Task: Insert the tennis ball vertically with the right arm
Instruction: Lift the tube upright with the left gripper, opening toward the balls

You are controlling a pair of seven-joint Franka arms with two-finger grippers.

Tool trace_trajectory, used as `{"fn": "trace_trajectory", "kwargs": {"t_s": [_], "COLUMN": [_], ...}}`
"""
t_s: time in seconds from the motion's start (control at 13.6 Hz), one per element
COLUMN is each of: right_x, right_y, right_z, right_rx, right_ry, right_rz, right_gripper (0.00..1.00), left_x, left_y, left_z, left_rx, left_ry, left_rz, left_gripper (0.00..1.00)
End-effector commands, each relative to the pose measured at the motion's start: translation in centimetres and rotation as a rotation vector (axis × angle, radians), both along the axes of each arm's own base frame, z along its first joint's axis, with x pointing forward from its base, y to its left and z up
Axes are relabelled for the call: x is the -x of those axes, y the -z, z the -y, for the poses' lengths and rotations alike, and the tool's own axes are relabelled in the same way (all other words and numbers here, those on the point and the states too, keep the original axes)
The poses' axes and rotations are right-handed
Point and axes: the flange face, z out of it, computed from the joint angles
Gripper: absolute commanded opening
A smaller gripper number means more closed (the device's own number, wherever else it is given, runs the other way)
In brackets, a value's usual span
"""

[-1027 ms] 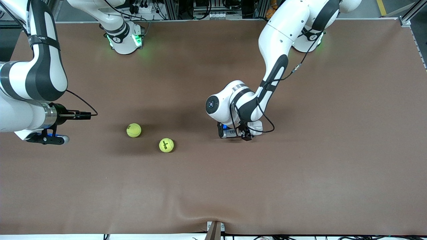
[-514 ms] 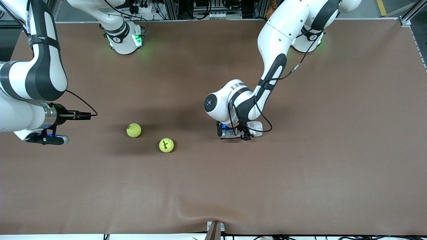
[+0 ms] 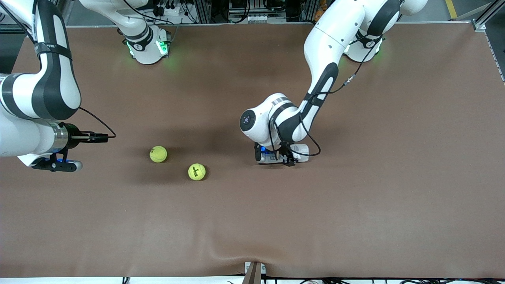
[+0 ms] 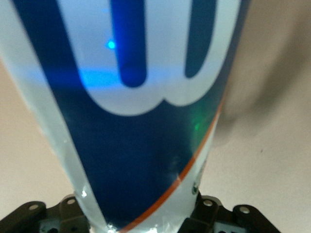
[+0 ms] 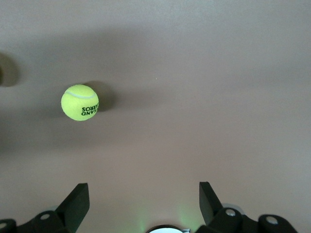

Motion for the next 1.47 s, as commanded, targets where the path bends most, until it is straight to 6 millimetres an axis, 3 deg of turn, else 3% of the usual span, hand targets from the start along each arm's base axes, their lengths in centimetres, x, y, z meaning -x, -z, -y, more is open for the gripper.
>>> {"fn": "trace_trajectory", "kwargs": {"t_s": [0.0, 0.44, 0.81, 1.1, 1.39], "right_x": [0.4, 0.3, 0.3, 0.3, 0.2], "right_y": [-0.2, -0.4, -0.5, -0.6, -0.7], "right_z": [-0.2, -0.4, -0.4, -0.4, -0.4], "right_rx": [-0.013, -0.013, -0.014, -0.014, -0.014], "right_ry": [-0.008, -0.011, -0.012, -0.012, -0.012], "right_rz": [0.009, 0.015, 0.018, 0.019, 0.021], "right_gripper": [1.0, 1.0, 1.0, 1.0, 1.0], "left_x": [0.2, 1.3, 2.4, 3.3, 6.1], "left_y": [-2.5, -7.8, -10.4, -11.4, -11.2], "left_z": [1.2, 6.0, 9.1, 11.4, 15.2], "left_rx": [0.025, 0.273, 0.501, 0.639, 0.808], "left_ry": [0.017, -0.001, -0.182, -0.259, -0.319], "left_rz": [0.033, 0.107, 0.14, 0.208, 0.263], "left_gripper": [0.7, 0.72, 0.73, 0.73, 0.73]}}
